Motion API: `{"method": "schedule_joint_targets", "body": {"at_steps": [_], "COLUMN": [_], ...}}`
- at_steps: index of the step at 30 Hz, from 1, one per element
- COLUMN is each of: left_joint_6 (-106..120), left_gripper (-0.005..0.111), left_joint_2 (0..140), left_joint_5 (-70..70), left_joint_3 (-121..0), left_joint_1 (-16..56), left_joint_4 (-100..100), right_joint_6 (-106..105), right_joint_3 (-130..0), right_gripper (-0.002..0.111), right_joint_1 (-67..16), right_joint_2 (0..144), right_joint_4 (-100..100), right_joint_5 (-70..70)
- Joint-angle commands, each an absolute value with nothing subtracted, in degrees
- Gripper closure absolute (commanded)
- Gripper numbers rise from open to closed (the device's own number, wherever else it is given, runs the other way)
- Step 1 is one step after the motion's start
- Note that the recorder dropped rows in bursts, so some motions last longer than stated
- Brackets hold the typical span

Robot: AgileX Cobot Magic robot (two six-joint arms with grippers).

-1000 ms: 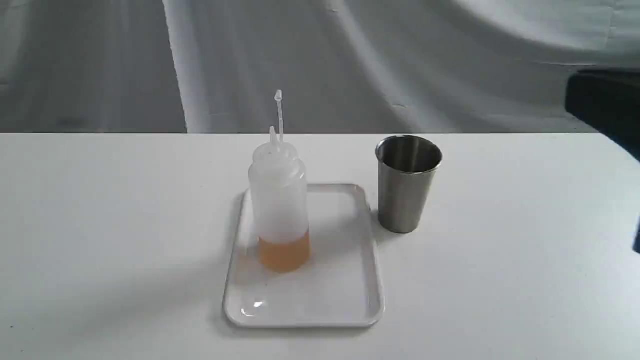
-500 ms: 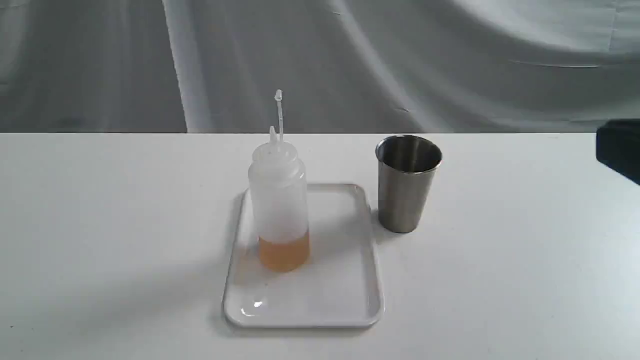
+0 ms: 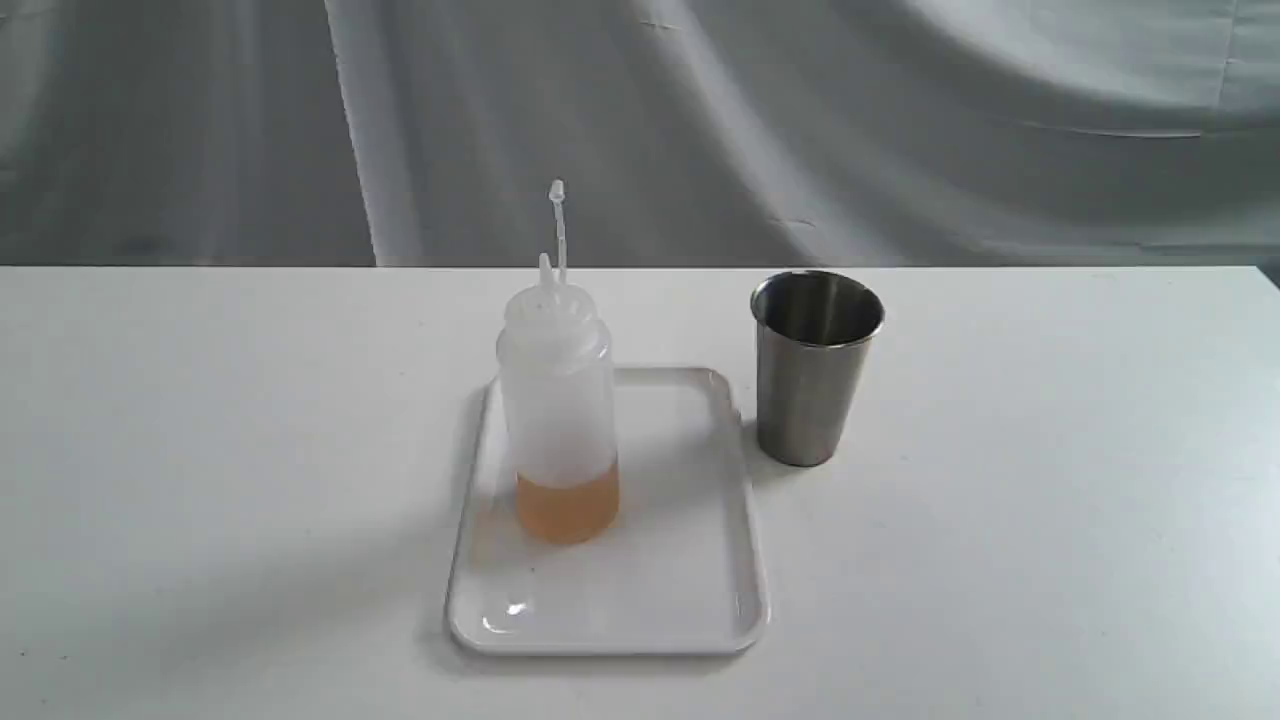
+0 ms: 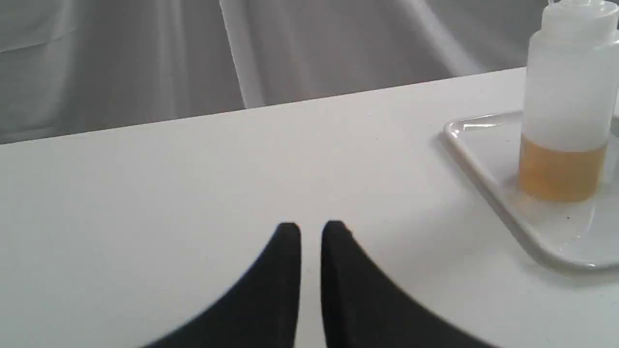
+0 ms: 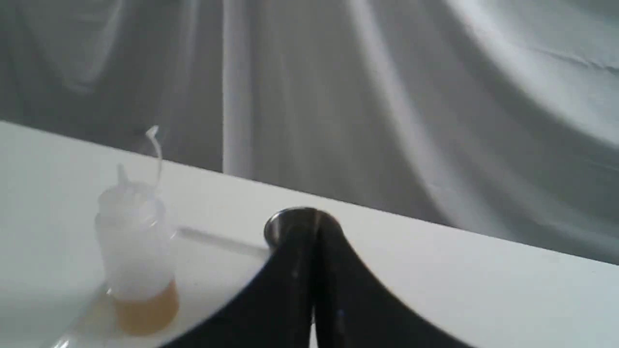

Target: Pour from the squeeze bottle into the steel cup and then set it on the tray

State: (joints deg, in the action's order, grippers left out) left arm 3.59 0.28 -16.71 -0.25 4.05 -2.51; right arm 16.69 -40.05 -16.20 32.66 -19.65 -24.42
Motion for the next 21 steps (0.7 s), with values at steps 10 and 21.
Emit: {"method": "schedule_joint_targets", "body": {"at_steps": [10,21], "left_joint_6": [3.5,3.5], "left_gripper": [0.098,0.098], "left_joint_2": [0.0,0.0], "left_joint_5": [-16.3,-16.3], "left_joint_3": [0.0,0.0], "left_joint_1": [4.2,4.2], "left_joint_4": [-2.5,-2.5], "right_joint_6": [17.2,16.8], "right_joint_3": [-19.9,0.0], "right_gripper": [0.108,0.108], "right_joint_1": [4.1,4.8], "right_joint_2": [23.2,21.4], "right_joint_4": [-10.0,-10.9], "right_joint_5": [-1.9,18.4]}}
